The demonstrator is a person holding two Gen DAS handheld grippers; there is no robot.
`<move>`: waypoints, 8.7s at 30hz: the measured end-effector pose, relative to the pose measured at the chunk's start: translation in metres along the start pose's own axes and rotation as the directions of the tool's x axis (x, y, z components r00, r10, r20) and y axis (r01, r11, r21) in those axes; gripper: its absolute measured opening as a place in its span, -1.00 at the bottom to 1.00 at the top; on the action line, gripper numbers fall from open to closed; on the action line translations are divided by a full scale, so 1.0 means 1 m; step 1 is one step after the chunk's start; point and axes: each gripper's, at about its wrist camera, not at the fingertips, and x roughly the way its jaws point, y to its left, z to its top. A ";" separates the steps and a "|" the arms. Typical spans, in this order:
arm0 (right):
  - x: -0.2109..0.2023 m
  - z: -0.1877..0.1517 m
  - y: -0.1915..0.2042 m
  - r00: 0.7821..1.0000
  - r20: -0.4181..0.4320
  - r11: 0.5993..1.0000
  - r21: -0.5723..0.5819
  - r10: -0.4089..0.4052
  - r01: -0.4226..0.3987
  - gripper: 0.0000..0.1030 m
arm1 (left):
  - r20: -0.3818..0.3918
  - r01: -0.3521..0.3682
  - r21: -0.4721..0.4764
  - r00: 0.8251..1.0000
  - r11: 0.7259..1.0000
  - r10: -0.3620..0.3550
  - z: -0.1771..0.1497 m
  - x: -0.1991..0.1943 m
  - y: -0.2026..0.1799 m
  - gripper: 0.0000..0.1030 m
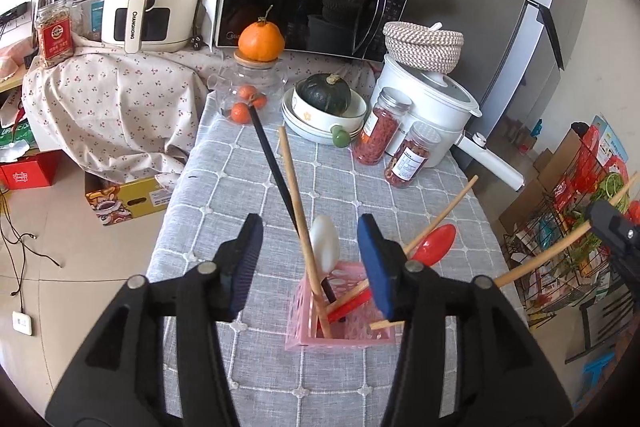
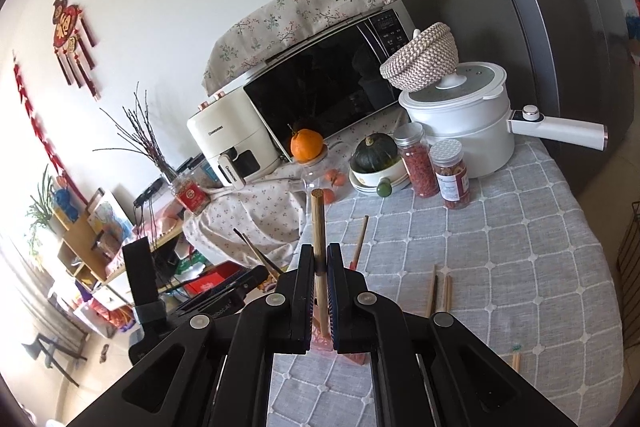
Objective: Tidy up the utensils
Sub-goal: 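Carry both wooden chopsticks into the pink basket and open both tools, then grasp a pair of wooden chopsticks with the left tool while the right tool grasps the green-labelled chopstick, then lower both held chopsticks into the pink basket and open both tools, then grasp the black chopstick with the right tool while the left tool grasps a wooden chopstick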
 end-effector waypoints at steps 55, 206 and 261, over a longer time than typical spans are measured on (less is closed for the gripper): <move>0.007 -0.024 -0.086 0.963 -0.130 0.970 0.022 -0.237 0.241 0.34 | -0.253 0.089 0.205 0.967 0.975 -0.035 -0.062 0.011 -0.068 0.60; 0.033 -0.016 0.039 0.974 0.206 0.993 -0.056 -0.094 0.107 -0.89 | 0.000 0.037 -0.007 0.999 0.999 -0.037 -0.005 -0.020 0.004 -0.09; 0.044 -0.048 0.051 0.933 0.235 0.930 -0.185 -0.271 0.317 0.14 | -0.289 -0.043 0.078 0.955 0.996 0.064 -0.050 0.000 0.026 0.60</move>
